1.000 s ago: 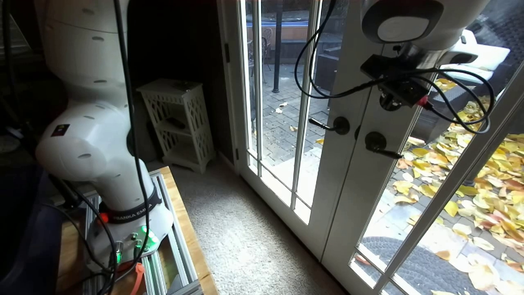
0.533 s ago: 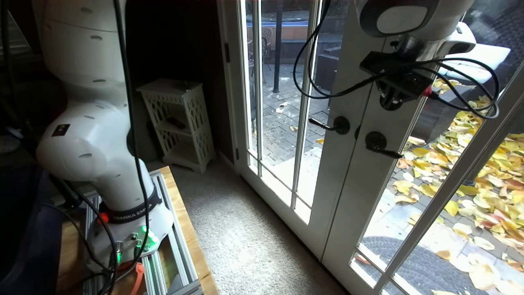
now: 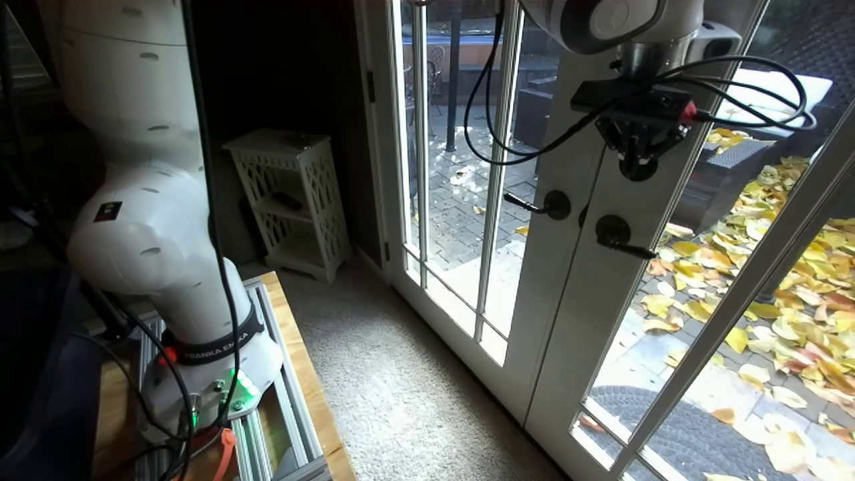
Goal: Turn the lock on the right door.
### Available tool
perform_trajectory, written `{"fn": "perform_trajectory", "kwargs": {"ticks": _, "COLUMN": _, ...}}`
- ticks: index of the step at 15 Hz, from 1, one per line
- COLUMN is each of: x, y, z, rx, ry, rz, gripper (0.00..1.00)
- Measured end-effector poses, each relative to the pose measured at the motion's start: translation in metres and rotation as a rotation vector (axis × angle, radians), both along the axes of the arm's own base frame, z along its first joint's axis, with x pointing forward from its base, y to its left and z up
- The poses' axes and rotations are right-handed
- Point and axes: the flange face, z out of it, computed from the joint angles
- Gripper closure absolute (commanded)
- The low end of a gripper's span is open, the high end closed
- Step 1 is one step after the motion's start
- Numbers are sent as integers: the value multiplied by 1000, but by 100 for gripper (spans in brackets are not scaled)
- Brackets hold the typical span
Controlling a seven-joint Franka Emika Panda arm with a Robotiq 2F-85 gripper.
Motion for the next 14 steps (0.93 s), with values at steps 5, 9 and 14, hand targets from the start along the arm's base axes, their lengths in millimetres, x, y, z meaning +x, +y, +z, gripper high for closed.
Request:
{"fn": "perform_trajectory", "kwargs": {"ticks": 5, "x": -7, "y": 33, "z": -5, "rx": -187, "ry": -58, "rz": -23, "gripper": 97}}
{"fn": "perform_trajectory", "kwargs": {"ticks": 9, "x": -15, "y": 50, "z": -13, "rx": -306, "ry": -110, "rz": -1, "gripper": 97}}
{"fn": "perform_trajectory", "kwargs": {"ticks": 14, "x": -21, "y": 70, "z": -25, "rx": -463, "ry": -148, "rz": 54, "gripper": 97}}
